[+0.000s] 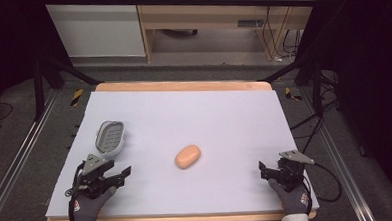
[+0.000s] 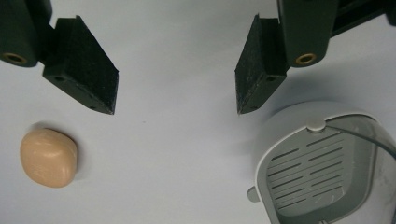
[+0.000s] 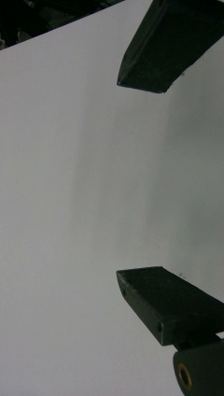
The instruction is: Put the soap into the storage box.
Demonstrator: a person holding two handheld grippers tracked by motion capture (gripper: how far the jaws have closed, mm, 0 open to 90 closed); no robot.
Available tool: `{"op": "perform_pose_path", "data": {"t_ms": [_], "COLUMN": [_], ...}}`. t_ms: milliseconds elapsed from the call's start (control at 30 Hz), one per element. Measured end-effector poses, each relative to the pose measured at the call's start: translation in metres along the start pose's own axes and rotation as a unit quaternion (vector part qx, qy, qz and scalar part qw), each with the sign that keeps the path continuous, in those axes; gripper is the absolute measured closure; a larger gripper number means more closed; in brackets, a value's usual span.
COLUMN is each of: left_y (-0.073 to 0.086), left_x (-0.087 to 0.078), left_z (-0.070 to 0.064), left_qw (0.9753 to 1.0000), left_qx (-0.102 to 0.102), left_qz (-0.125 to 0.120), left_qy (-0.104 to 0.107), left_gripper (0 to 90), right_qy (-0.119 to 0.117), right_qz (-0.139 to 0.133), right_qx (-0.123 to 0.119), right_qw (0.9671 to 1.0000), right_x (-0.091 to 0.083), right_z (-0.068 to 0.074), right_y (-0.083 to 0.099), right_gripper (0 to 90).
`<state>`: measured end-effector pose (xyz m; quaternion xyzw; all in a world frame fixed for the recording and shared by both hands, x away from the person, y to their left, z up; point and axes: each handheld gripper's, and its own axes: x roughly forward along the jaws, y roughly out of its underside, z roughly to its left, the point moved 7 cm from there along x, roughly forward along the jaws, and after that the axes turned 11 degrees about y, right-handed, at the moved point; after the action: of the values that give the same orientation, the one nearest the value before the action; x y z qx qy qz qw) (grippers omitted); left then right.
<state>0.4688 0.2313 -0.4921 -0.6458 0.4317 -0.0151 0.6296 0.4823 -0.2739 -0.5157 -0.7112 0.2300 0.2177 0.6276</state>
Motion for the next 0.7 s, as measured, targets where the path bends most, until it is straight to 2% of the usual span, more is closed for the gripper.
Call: {"op": "perform_pose_path", "data": {"t_ms": [200, 400, 700], "left_y": [-0.003, -0.011, -0.019], "left_x": [0.001, 0.003, 0.006], "left_z": [-0.006, -0.015, -0.024], "left_qw": [1.0, 0.9996, 0.9992], "left_qx": [0.004, 0.02, 0.031], "left_qz": [-0.002, -0.002, 0.002], "left_qy": [0.009, 0.018, 0.026], "left_gripper": [28.9, 28.3, 27.7], "right_qy": [0.002, 0.001, -0.002], "right_qz": [0.003, -0.005, -0.01], "right_qx": [0.002, 0.001, -0.001], "right_qw": [1.0, 1.0, 1.0], "right_x": [0.0, -0.003, -0.005], "right_z": [0.0, 0.001, 0.004], "right_y": [0.0, -0.002, -0.005], "right_gripper": [7.7, 7.3, 6.2]}}
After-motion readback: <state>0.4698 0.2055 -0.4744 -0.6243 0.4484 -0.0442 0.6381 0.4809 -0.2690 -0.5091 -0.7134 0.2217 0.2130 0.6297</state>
